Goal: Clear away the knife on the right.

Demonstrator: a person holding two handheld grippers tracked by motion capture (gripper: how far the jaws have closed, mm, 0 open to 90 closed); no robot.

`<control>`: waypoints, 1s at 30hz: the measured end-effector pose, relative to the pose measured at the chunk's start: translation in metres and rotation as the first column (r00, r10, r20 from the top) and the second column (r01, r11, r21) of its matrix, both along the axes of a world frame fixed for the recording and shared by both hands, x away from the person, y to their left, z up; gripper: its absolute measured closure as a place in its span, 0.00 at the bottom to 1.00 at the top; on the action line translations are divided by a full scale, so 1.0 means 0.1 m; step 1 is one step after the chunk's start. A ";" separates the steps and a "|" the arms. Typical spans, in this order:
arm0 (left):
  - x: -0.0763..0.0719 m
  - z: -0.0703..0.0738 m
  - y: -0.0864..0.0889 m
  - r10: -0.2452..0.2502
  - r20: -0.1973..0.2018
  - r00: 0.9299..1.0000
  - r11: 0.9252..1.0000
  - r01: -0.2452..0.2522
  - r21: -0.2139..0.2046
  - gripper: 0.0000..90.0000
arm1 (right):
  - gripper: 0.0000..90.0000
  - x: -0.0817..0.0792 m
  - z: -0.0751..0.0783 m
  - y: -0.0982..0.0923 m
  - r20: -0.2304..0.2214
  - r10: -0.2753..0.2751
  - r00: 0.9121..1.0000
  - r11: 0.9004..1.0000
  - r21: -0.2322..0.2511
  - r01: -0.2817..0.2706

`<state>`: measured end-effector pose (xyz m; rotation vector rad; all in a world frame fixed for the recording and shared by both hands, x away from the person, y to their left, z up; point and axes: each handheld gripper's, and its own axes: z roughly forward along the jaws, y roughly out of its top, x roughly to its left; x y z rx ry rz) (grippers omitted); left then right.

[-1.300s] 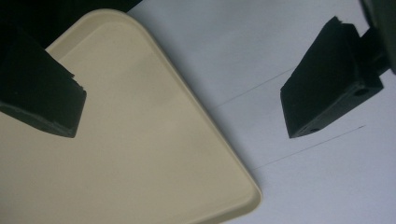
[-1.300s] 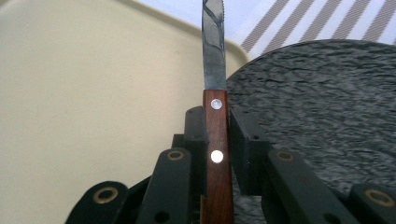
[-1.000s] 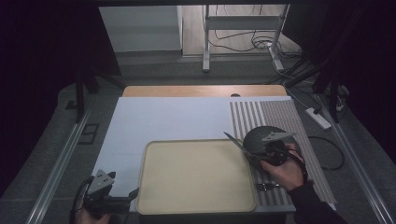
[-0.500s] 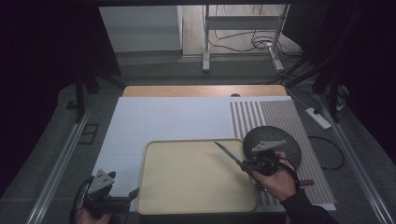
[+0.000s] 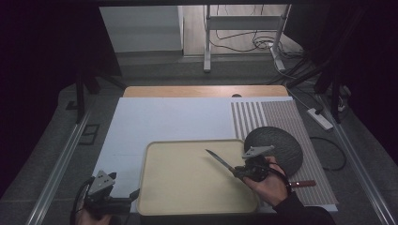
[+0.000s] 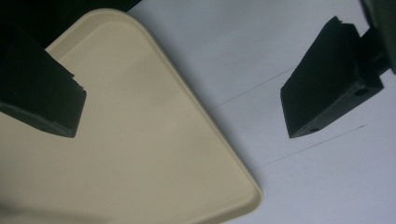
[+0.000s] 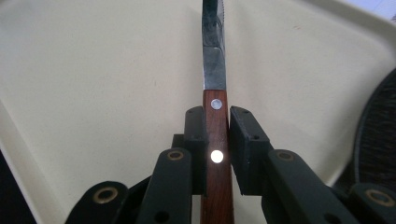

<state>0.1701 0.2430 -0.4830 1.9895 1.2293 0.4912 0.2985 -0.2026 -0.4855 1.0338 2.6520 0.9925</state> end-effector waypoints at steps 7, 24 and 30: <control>0.00 0.00 0.00 -0.001 0.001 1.000 1.000 0.001 0.000 0.00 | 0.87 0.00 -0.08 0.05 0.002 0.008 1.000 0.999 -0.031 -0.007; 0.00 0.00 0.00 -0.002 0.000 1.000 1.000 0.002 -0.001 0.00 | 0.79 0.02 -0.16 0.04 -0.016 0.013 1.000 0.998 -0.060 -0.014; 0.00 0.00 0.00 -0.002 -0.001 1.000 1.000 0.002 0.001 0.00 | 0.72 0.05 -0.08 0.04 0.017 0.004 1.000 0.999 -0.042 -0.003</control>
